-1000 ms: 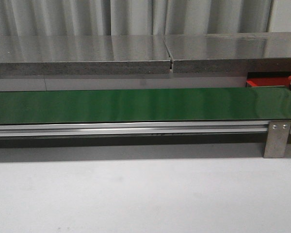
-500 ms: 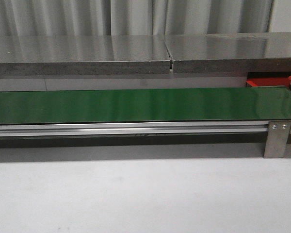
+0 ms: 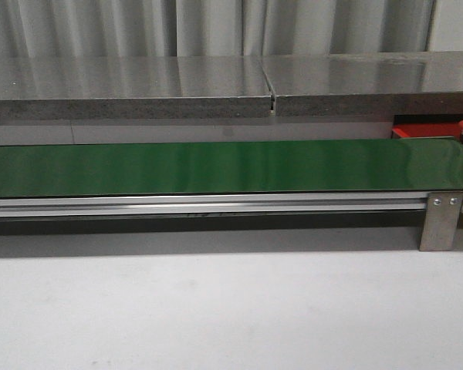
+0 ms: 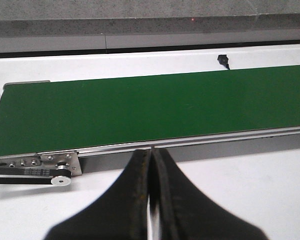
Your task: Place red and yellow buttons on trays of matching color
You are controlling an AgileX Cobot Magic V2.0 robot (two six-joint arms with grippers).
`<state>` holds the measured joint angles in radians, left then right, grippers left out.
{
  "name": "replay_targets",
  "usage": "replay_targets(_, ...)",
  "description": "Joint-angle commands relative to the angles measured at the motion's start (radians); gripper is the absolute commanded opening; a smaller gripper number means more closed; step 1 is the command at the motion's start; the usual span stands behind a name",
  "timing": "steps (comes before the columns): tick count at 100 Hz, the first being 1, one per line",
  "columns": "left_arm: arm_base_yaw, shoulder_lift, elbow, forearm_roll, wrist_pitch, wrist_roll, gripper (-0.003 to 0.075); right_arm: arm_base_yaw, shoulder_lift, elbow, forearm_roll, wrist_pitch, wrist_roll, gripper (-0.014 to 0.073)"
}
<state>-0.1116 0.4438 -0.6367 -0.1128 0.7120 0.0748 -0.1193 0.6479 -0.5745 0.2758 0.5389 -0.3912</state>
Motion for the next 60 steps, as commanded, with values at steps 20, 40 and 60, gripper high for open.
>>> replay_targets(20, -0.008, 0.004, -0.029, -0.011, -0.073, 0.002, -0.0019, -0.001, -0.170, 0.044, 0.021, -0.081, -0.011, -0.0069)
replay_targets(40, -0.008, 0.006, -0.029, -0.011, -0.073, 0.002, -0.0020, -0.001, -0.179, 0.045, 0.022, -0.103, -0.011, -0.0069)
replay_targets(60, 0.017, 0.101, -0.062, 0.037, -0.061, -0.129, -0.0019, -0.001, -0.179, 0.045, 0.022, -0.127, -0.011, -0.0069)
